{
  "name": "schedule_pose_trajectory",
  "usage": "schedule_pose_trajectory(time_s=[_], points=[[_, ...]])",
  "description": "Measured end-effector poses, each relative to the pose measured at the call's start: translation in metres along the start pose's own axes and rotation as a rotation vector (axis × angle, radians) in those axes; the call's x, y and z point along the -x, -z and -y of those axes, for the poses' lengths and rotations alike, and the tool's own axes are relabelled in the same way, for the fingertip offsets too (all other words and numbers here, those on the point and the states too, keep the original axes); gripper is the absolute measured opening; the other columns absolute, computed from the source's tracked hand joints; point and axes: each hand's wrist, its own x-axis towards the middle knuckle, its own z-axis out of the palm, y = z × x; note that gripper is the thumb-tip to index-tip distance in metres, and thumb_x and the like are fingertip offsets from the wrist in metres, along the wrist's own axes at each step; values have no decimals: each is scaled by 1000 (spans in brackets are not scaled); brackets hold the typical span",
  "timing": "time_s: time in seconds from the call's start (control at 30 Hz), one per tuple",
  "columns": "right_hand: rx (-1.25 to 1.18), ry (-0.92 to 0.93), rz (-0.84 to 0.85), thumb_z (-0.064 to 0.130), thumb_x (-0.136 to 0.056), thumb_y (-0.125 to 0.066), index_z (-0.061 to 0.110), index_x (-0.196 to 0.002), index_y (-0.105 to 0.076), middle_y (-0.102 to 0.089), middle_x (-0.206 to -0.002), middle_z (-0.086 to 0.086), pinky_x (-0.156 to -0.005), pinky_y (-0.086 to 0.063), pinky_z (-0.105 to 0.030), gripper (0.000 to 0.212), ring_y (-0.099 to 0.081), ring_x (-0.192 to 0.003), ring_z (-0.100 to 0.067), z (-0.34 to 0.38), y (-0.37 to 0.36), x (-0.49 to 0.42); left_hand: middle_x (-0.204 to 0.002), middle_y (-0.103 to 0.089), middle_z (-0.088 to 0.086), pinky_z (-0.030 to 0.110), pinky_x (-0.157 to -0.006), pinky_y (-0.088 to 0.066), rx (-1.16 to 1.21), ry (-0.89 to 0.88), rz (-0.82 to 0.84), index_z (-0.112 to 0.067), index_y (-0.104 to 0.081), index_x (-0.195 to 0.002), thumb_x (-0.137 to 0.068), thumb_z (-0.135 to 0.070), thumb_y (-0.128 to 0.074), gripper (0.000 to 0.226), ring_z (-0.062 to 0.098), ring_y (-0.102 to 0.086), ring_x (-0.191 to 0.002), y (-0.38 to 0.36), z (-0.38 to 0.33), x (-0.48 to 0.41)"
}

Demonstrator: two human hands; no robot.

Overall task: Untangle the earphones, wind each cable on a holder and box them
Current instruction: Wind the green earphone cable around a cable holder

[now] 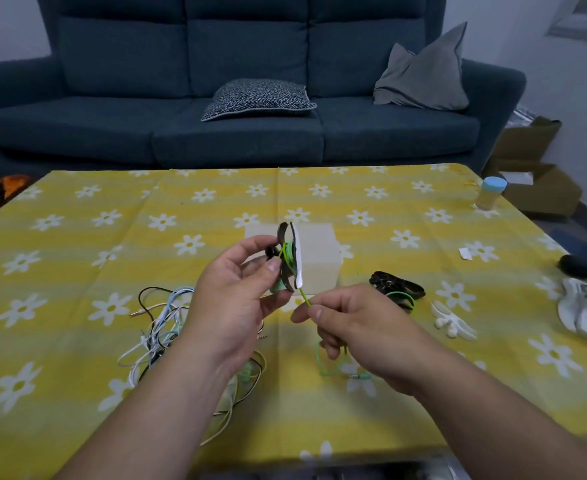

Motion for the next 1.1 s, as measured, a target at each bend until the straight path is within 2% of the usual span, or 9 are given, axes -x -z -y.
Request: schedule_pose_trajectory(time_s=[0.2,0.4,0.57,0.7,0.8,0.87,0.93,1.03,1.1], points=[[35,27,51,23,-100,-56,19,-95,-77,-39,-53,10,-71,-53,-36,22,-42,-52,-10,4,-6,3,-80,-69,3,21,-49,-49,-235,-136,-98,-21,-67,-96,-91,5,-58,28,10,-59,-66,-3,7,0],[67,19,-5,22,-98,-57,17,-89,-77,-37,-46,15,-68,-54,-31,23,-40,-48,-5,8,-3,6,-93,-70,18,29,-61,-58,-335,-198,-97,-18,-66,-97,-92,7,-57,27,20,-63,-75,-3,6,1],[98,28,7,21,-98,-57,16,-88,-77,-42,-43,17,-69,-54,-30,23,-41,-46,-1,15,-2,9,-89,-69,14,35,-64,-60,-318,-167,-121,-19,-67,-96,-91,6,-58,27,18,-61,-71,-1,6,1],[51,108,-41,17,-98,-57,13,-85,-77,-45,-41,19,-69,-53,-32,24,-44,-46,0,21,-1,11,-86,-70,4,42,-66,-58,-492,-252,-116,-24,-67,-94,-90,6,-61,31,17,-62,-68,-3,9,3],[111,114,-32,18,-97,-58,14,-81,-77,-48,-44,14,-63,-51,-30,25,-47,-50,-3,23,6,12,-88,-70,11,39,-63,-59,-367,-152,-146,-22,-68,-96,-92,4,-60,27,20,-64,-72,-3,8,4],[314,87,18,23,-96,-59,19,-80,-76,-52,-50,4,-60,-50,-35,24,-50,-54,-9,20,4,12,-86,-70,12,35,-63,-60,-207,-12,-168,-17,-69,-97,-93,3,-59,23,17,-65,-71,-2,6,3],[489,48,58,27,-95,-58,21,-81,-76,-49,-47,9,-55,-43,-31,23,-46,-49,-5,16,0,9,-84,-71,10,35,-64,-61,-108,92,-167,-15,-69,-99,-93,2,-58,20,15,-66,-69,-1,7,2],[547,18,74,28,-96,-57,21,-81,-75,-47,-43,15,-46,-29,-20,24,-44,-45,-2,15,-1,9,-85,-71,10,36,-67,-62,-44,163,-175,-12,-68,-101,-94,1,-57,19,18,-67,-69,0,8,2],[516,69,52,28,-95,-58,20,-82,-75,-45,-45,9,-46,-29,-21,23,-42,-45,-5,15,0,10,-83,-70,8,36,-68,-61,-81,136,-191,-14,-68,-99,-93,2,-58,19,17,-66,-68,0,8,2]])
